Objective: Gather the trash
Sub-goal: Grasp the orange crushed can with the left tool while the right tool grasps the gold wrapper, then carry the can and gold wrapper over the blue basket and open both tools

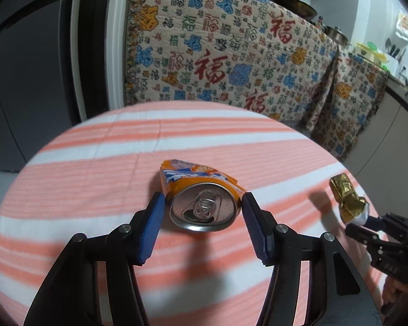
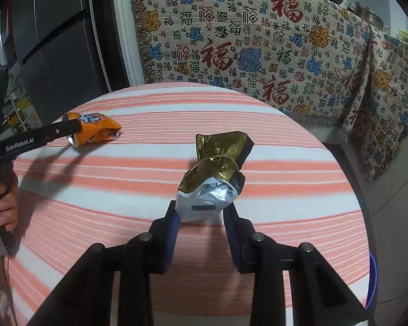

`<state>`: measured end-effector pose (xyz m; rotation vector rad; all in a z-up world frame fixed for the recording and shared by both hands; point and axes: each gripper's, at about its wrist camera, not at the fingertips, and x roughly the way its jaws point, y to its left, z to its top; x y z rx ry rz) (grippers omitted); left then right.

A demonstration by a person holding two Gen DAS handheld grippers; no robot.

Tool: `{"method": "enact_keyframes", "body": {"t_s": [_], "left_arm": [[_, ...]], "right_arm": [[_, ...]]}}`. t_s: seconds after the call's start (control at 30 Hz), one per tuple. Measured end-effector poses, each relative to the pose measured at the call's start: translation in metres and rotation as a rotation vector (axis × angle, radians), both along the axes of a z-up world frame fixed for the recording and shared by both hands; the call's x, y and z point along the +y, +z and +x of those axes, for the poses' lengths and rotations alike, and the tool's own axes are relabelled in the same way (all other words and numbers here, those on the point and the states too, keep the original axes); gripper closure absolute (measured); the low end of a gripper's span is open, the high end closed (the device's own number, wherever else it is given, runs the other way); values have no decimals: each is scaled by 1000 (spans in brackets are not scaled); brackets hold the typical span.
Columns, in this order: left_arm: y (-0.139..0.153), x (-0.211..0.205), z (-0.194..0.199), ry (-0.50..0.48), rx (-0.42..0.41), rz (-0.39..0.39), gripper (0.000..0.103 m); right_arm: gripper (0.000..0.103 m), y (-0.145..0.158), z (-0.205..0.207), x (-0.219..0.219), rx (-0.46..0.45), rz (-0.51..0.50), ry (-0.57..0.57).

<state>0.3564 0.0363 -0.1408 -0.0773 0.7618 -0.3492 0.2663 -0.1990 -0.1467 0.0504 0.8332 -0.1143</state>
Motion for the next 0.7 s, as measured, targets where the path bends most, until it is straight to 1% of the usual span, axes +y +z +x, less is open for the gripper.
{"method": "enact_keyframes", "body": {"t_s": [0.03, 0.07, 0.17, 0.23, 0.3, 0.33, 0.37, 0.4, 0.47, 0.53, 0.63, 0.7], "left_arm": [[-1, -3, -8, -1, 13, 3, 44], [-2, -7, -20, -6, 32, 6, 48], [-10, -15, -54, -13, 83, 25, 48], [-15, -18, -73, -23, 83, 59, 48], [-17, -17, -87, -32, 93, 63, 46], [-17, -14, -90, -32, 99, 52, 37], [-16, -11, -91, -34, 103, 37, 27], [-13, -7, -90, -29, 99, 18, 23], [-6, -3, -86, -29, 86, -8, 14], [-3, -4, -78, -69, 104, -42, 7], [-4, -7, -70, -112, 109, -37, 7], [-5, -4, -63, -101, 90, -21, 7]], "right_arm": [[70, -2, -5, -4, 7, 1, 4], [70, -3, -10, -7, 16, 4, 10], [70, -12, -30, -19, 58, 24, 35], [70, -19, -45, -27, 87, 26, 49], [65, -19, -57, -32, 88, 29, 64], [60, -18, -61, -35, 92, 33, 66], [46, -17, -63, -37, 97, 44, 69], [37, -15, -65, -40, 102, 65, 73], [36, -10, -66, -44, 106, 84, 69], [36, -5, -66, -49, 116, 104, 68], [35, 3, -63, -55, 122, 120, 66], [35, 7, -60, -56, 123, 105, 72]]}}
